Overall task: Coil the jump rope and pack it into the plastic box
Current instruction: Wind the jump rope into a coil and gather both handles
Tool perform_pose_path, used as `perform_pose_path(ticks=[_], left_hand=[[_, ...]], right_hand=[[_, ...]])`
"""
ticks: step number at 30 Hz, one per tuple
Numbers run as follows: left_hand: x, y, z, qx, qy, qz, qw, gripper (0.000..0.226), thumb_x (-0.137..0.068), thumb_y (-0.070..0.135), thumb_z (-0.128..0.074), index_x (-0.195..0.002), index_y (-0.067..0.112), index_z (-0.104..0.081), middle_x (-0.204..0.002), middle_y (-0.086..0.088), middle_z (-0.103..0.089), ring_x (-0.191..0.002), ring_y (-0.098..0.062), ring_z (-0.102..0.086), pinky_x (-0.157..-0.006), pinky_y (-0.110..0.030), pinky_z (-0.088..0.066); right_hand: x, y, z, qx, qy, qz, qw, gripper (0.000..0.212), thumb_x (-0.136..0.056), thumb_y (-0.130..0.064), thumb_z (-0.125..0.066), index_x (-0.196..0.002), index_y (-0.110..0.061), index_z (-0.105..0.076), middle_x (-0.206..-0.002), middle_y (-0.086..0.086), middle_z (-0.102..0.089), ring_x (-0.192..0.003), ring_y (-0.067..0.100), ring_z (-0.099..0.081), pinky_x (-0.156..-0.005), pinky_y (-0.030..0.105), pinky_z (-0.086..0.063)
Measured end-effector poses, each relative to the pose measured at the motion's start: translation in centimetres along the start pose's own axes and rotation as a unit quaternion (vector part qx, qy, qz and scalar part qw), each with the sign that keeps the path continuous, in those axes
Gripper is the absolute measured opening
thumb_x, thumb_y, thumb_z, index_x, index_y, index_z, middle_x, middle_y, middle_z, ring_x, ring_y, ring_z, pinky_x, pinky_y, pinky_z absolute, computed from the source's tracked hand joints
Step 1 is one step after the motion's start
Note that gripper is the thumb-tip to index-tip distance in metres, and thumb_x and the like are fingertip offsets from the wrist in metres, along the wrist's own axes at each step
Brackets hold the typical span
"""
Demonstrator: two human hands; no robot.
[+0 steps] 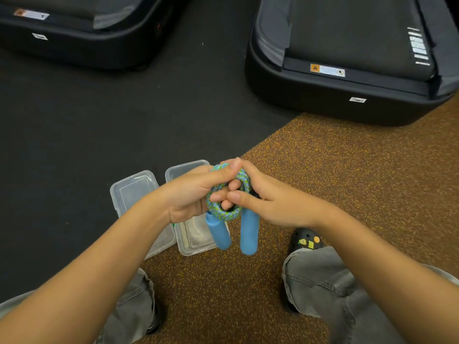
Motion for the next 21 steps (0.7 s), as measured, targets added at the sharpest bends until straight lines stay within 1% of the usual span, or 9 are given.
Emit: perform_pose_path(ticks=[2,5,8,10,13,15,18,19,21], left_hand=[[0.1,0.4,0.2,-0.022,0.002,-0.007,1.0,0.033,-0.075,0.042,-0.049,-0.057,0.014,-0.048,-0.035,0.007,-0.04,-0.043,-0.006,-0.049,-0.052,-0.016,-0.046],[0.3,1.1,0.2,-0.066,0.006,-0.012,0.998,0.029,-0.073,0.038,-0.054,-0.054,0.016,-0.053,-0.04,0.005,-0.045,-0.048,-0.007,-0.052,-0.057,-0.018,-0.047],[0.3,1.5,0.6,-0.136,0.043,-0.03,0.989,0.03,-0.067,0.04,-0.06,-0.053,0.014,-0.054,-0.043,0.006,-0.052,-0.054,-0.009,-0.055,-0.064,-0.02,-0.048],[0.2,1.7,0.9,-0.164,0.083,-0.051,0.982,0.033,-0.064,0.044,-0.063,-0.05,0.015,-0.054,-0.046,0.006,-0.055,-0.059,-0.012,-0.056,-0.07,-0.024,-0.048],[0.1,1.7,1.5,-0.18,0.138,-0.071,0.971,0.033,-0.067,0.045,-0.065,-0.05,0.018,-0.056,-0.052,0.006,-0.056,-0.061,-0.008,-0.054,-0.067,-0.022,-0.044],[0.1,1.9,1.8,-0.189,0.169,-0.086,0.964,0.03,-0.068,0.045,-0.066,-0.058,0.018,-0.057,-0.055,0.011,-0.054,-0.058,-0.001,-0.051,-0.06,-0.016,-0.041],[0.0,1.8,1.6,-0.179,0.162,-0.094,0.966,0.046,-0.065,0.047,-0.064,-0.08,0.004,-0.063,-0.072,0.002,-0.058,-0.069,-0.003,-0.054,-0.067,-0.021,-0.043],[-0.1,1.6,1.3,-0.173,0.149,-0.091,0.969,0.044,-0.069,0.043,-0.064,-0.086,0.002,-0.064,-0.076,0.0,-0.061,-0.072,-0.004,-0.056,-0.069,-0.021,-0.045],[-0.3,1.1,0.8,-0.157,0.126,-0.09,0.975,0.025,-0.076,0.031,-0.066,-0.092,0.013,-0.065,-0.081,0.006,-0.066,-0.075,0.001,-0.061,-0.07,-0.013,-0.048]], right_hand=[[0.0,-0.2,0.4,0.018,0.017,0.011,1.0,0.043,-0.093,-0.022,-0.047,-0.133,-0.015,-0.031,-0.108,-0.001,-0.063,-0.106,0.008,-0.057,-0.096,0.027,-0.044],[-0.1,-0.4,0.8,0.04,0.033,0.027,0.998,0.042,-0.091,-0.021,-0.047,-0.131,-0.018,-0.033,-0.096,-0.018,-0.055,-0.093,-0.002,-0.054,-0.088,0.016,-0.042],[-0.1,-0.4,0.9,0.05,0.035,0.035,0.998,0.038,-0.092,-0.013,-0.047,-0.127,-0.015,-0.034,-0.093,-0.016,-0.057,-0.09,0.0,-0.057,-0.088,0.018,-0.045],[-0.1,-0.4,1.1,0.054,0.041,0.043,0.997,0.033,-0.092,-0.006,-0.045,-0.124,-0.012,-0.036,-0.088,-0.016,-0.057,-0.085,0.001,-0.057,-0.083,0.011,-0.043],[-0.1,-0.3,1.4,0.07,0.067,0.046,0.994,0.029,-0.092,-0.003,-0.042,-0.121,-0.008,-0.04,-0.09,-0.011,-0.054,-0.088,0.007,-0.055,-0.083,0.011,-0.041],[-0.1,0.0,1.7,0.092,0.091,0.044,0.991,0.031,-0.091,-0.006,-0.04,-0.122,-0.008,-0.042,-0.103,-0.005,-0.051,-0.098,0.007,-0.05,-0.088,0.013,-0.038],[-0.2,0.4,2.1,0.107,0.116,0.034,0.987,0.033,-0.089,-0.003,-0.039,-0.122,-0.008,-0.042,-0.11,-0.002,-0.046,-0.1,0.003,-0.043,-0.086,0.003,-0.031],[-0.2,0.5,2.4,0.111,0.123,0.029,0.986,0.034,-0.088,-0.003,-0.038,-0.122,-0.007,-0.042,-0.11,-0.002,-0.046,-0.1,0.004,-0.043,-0.084,0.001,-0.03],[-0.2,0.7,3.0,0.112,0.136,0.019,0.984,0.035,-0.087,-0.004,-0.038,-0.122,-0.007,-0.041,-0.109,-0.001,-0.046,-0.1,0.008,-0.044,-0.081,-0.001,-0.029]])
Point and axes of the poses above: each hand's wrist, its own x-axis away from the middle knuckle, its own z-axis out of the back of the hand, y = z × x, the point moved 9 cm from there along -x, towards the middle knuckle
